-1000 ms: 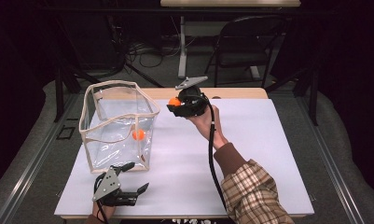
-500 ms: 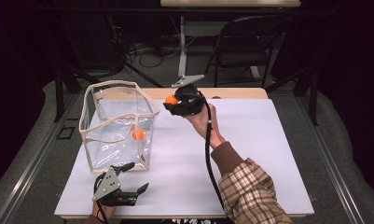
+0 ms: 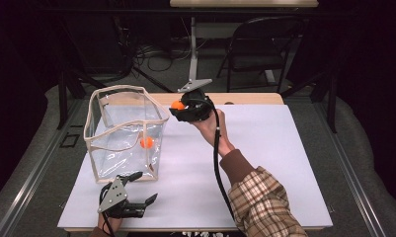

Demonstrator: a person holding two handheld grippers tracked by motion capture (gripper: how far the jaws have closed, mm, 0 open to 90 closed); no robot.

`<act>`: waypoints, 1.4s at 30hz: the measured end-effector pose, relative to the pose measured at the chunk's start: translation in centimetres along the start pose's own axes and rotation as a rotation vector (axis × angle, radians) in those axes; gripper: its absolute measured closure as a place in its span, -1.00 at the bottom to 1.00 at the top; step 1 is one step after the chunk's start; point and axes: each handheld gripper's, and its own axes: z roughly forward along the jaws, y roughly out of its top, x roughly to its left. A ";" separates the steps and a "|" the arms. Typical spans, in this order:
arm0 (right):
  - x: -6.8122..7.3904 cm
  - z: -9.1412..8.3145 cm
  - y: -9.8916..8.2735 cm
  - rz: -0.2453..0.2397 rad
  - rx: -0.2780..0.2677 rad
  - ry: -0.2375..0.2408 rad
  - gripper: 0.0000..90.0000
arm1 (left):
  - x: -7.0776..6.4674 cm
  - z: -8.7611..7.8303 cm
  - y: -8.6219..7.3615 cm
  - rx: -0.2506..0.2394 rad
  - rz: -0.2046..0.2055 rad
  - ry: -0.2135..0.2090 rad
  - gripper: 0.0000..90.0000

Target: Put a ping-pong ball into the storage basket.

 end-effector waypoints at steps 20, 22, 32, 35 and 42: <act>1.0 0.7 1.0 -0.010 -0.026 0.002 0.14 | 0.0 0.0 0.0 -0.001 -0.003 -0.003 -0.65; 1.0 0.8 1.1 -0.009 -0.027 0.003 0.14 | 0.1 0.0 0.0 -0.003 -0.005 -0.003 -0.65; 1.2 1.3 1.3 -0.011 -0.034 0.013 0.14 | 0.1 0.0 0.0 -0.004 -0.006 -0.001 -0.65; 1.3 1.4 1.5 -0.011 -0.041 0.013 0.14 | 0.1 0.0 0.0 -0.005 -0.005 -0.002 -0.65; 1.8 1.8 1.7 -0.015 -0.043 0.021 0.14 | 0.1 0.0 0.0 -0.005 -0.005 -0.004 -0.65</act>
